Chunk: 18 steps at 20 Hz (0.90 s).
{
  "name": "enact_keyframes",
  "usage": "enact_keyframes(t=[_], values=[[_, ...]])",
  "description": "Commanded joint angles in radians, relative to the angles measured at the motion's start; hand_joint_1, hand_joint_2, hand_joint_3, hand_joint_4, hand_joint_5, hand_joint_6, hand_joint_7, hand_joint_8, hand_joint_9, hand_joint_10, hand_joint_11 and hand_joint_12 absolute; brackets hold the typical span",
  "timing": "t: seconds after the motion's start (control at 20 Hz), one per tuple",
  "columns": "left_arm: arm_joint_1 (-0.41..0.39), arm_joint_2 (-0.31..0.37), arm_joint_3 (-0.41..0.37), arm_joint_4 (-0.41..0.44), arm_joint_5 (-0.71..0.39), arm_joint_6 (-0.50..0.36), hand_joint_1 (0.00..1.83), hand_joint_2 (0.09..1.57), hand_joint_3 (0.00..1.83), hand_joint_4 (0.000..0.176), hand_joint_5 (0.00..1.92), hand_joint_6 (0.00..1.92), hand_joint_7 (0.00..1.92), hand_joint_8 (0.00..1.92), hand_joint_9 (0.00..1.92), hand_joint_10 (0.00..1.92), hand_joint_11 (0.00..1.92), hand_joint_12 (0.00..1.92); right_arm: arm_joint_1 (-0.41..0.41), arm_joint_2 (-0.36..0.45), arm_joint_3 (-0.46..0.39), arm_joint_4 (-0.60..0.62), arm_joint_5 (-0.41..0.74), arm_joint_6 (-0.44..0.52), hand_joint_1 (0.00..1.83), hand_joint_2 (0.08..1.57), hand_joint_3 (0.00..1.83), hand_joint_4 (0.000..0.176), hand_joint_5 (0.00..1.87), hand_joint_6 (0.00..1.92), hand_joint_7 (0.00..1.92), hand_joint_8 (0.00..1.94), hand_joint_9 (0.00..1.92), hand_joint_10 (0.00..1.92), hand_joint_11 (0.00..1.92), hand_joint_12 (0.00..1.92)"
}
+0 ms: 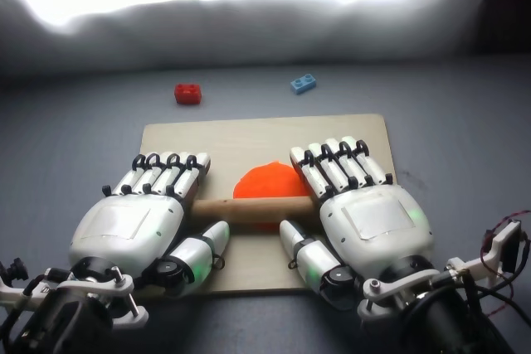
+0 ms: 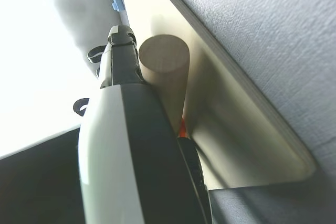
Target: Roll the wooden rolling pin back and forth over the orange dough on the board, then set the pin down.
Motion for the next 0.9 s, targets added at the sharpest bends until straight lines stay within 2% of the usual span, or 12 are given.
enact_keyframes(t=[0.0, 0.85], values=[[-0.012, -0.004, 0.008, 0.044, -0.085, 0.006, 0.00, 1.57, 0.03, 0.000, 0.00, 0.00, 0.00, 0.00, 0.00, 0.00, 0.00, 0.00, 0.003, 0.003, 0.009, -0.040, -0.046, -0.014, 0.00, 1.57, 0.07, 0.000, 0.04, 0.01, 0.02, 0.01, 0.00, 0.00, 0.00, 0.00], [-0.049, -0.031, 0.051, 0.044, -0.041, 0.016, 0.00, 1.57, 0.03, 0.000, 0.00, 0.00, 0.00, 0.00, 0.00, 0.00, 0.00, 0.00, 0.025, 0.004, 0.086, -0.009, -0.001, 0.012, 0.00, 1.57, 0.06, 0.000, 0.04, 0.00, 0.02, 0.00, 0.00, 0.00, 0.00, 0.00]])
